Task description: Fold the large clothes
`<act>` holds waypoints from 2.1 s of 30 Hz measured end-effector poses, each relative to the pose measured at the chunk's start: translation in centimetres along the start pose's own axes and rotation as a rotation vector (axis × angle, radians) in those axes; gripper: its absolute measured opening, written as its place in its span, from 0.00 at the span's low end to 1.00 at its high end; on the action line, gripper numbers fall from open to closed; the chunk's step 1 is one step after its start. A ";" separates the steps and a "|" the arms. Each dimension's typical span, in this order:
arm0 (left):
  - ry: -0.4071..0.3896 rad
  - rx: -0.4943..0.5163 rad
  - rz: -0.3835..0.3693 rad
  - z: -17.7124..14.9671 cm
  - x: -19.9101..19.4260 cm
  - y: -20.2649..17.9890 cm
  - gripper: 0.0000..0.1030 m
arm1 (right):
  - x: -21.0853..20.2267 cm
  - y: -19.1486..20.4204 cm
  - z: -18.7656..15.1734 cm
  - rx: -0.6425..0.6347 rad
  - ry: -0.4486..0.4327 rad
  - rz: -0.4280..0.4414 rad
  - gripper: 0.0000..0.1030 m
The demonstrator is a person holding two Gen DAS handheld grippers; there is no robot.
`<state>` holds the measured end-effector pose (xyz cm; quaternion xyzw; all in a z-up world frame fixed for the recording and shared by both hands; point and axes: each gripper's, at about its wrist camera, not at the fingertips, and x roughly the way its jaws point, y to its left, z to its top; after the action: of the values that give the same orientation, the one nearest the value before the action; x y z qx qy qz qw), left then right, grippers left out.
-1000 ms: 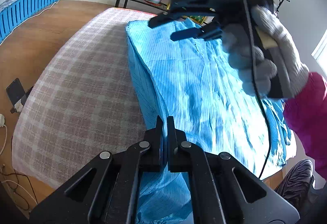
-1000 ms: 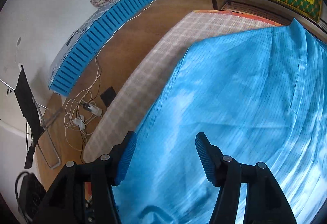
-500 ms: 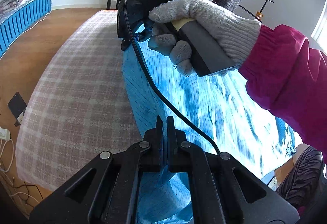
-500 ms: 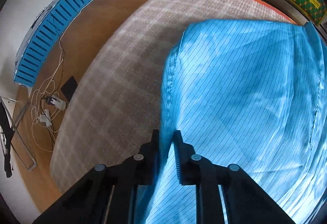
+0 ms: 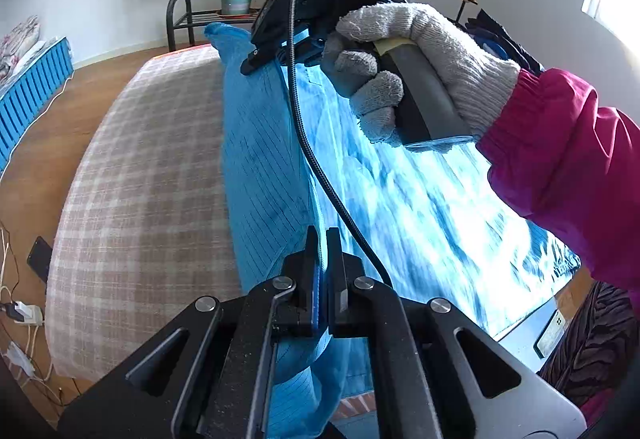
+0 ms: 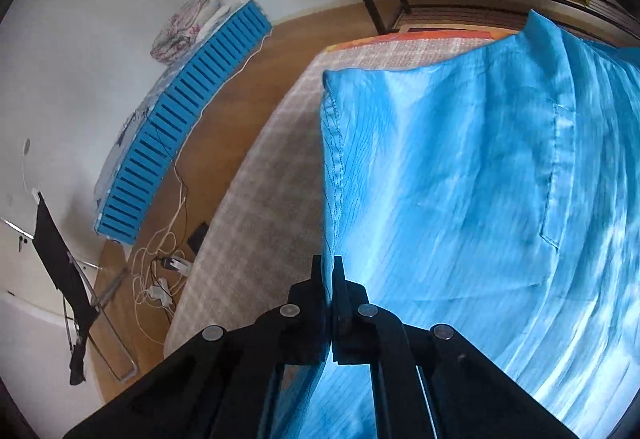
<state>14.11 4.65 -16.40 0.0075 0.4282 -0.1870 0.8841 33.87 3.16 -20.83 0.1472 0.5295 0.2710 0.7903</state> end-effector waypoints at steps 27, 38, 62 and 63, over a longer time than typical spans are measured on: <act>0.125 -0.267 -0.149 -2.5 -0.5 5.2 0.00 | -8.6 -9.1 -8.0 0.119 -0.030 -0.064 0.33; 0.208 -0.193 -0.201 -3.5 4.6 2.1 0.00 | -10.0 -3.5 -19.3 -0.111 0.016 -0.144 0.30; 0.050 -0.047 -0.190 -0.4 -0.6 -6.6 0.03 | -27.6 -11.8 -25.5 -0.015 -0.282 -0.365 0.61; 0.042 -0.038 -0.202 -0.1 -0.9 -7.3 0.05 | -28.8 -12.5 -25.9 0.003 -0.295 -0.386 0.61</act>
<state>11.11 -1.82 -14.72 -0.0484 0.4489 -0.2668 0.8515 5.18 -25.22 -15.80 0.0824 0.4272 0.0898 0.8959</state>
